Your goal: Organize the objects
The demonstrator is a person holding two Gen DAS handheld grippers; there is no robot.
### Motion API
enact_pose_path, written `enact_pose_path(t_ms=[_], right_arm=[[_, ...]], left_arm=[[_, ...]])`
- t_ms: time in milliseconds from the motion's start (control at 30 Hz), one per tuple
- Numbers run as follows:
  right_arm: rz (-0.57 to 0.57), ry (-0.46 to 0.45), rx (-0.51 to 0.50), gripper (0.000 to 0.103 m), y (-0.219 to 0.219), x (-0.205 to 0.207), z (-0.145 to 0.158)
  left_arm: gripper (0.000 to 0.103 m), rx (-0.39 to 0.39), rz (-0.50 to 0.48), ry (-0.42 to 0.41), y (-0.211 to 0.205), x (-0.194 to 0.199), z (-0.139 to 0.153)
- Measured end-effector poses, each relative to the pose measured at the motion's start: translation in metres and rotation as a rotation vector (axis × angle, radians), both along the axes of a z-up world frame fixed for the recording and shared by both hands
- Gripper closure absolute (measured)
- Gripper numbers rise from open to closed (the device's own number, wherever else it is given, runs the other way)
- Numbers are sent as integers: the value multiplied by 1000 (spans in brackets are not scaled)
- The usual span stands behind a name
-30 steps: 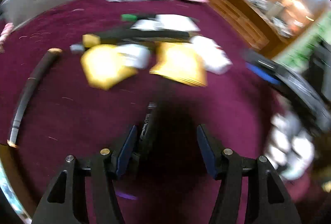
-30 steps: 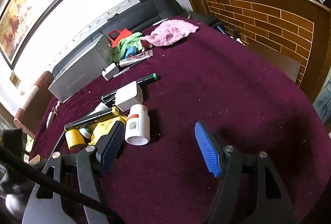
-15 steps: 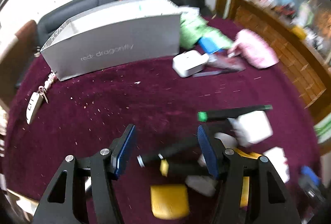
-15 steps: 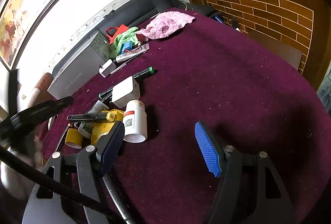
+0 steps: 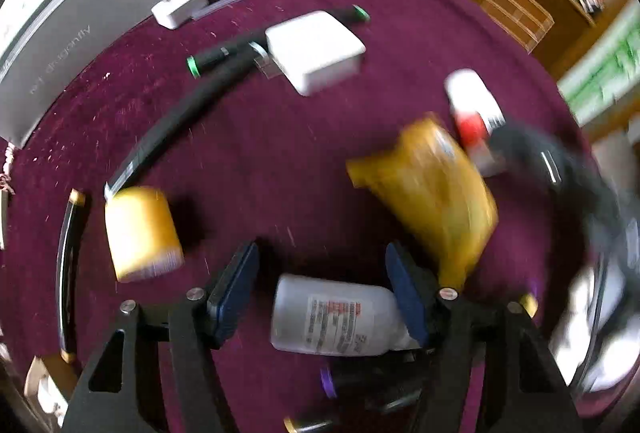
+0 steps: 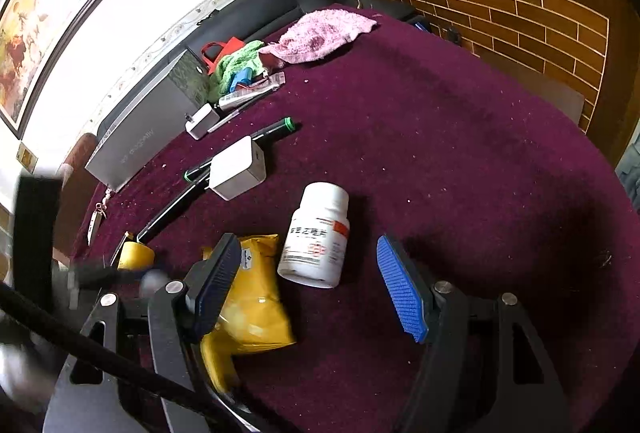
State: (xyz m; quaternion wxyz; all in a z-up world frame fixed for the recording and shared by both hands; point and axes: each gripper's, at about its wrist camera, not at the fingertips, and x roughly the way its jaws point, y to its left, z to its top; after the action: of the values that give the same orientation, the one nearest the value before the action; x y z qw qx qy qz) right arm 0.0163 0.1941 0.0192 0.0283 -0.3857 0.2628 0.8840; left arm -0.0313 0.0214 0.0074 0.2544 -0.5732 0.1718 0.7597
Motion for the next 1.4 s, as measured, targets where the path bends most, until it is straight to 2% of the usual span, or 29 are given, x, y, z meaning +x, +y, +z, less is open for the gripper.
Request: enact_pose_path(t_ms=[100,200,367,667,833,900,1033,1100,1167,1233,1267,1300,1333,1367,1400], right_arm=[[5,-30,-50,32,5,-4,-8],[2,-26,-73,31,9,-5,-10],[-3,-22,-77,31,9,-4,-11],[3,-19,-42,31,4,-3,-11],[5,-14,-44,29,4,-3,-10],[-10,8,-50,29,8,1,-6],[-105,98,6,29,24,21,20],[-126,139,-21,29,33,41,34],[-131,155,-31,29,39,62,43],[-117,150,-26,29,41,77,48],[-106,144,-16,29,41,87,49],[-99,138,-4,29,41,94,50],[-89,130,15,29,40,101,50],[-77,116,35,29,39,109,51],[-65,105,45,29,39,115,50]], left_arm=[[45,97,13,-70,-21,29,4],[45,174,66,-17,-48,53,19],[45,191,97,90,-78,98,30],[45,282,86,127,-60,142,45],[45,162,-15,232,-26,155,42],[45,144,-59,249,-12,158,39],[45,94,-154,267,18,164,27],[45,62,-199,266,32,165,19],[45,34,-224,267,42,164,10],[44,42,-226,268,48,161,8],[46,48,-220,255,49,159,8],[54,65,-216,234,49,157,8],[70,96,-221,205,49,156,9],[75,113,-223,195,49,158,9],[86,108,-225,199,48,159,10]])
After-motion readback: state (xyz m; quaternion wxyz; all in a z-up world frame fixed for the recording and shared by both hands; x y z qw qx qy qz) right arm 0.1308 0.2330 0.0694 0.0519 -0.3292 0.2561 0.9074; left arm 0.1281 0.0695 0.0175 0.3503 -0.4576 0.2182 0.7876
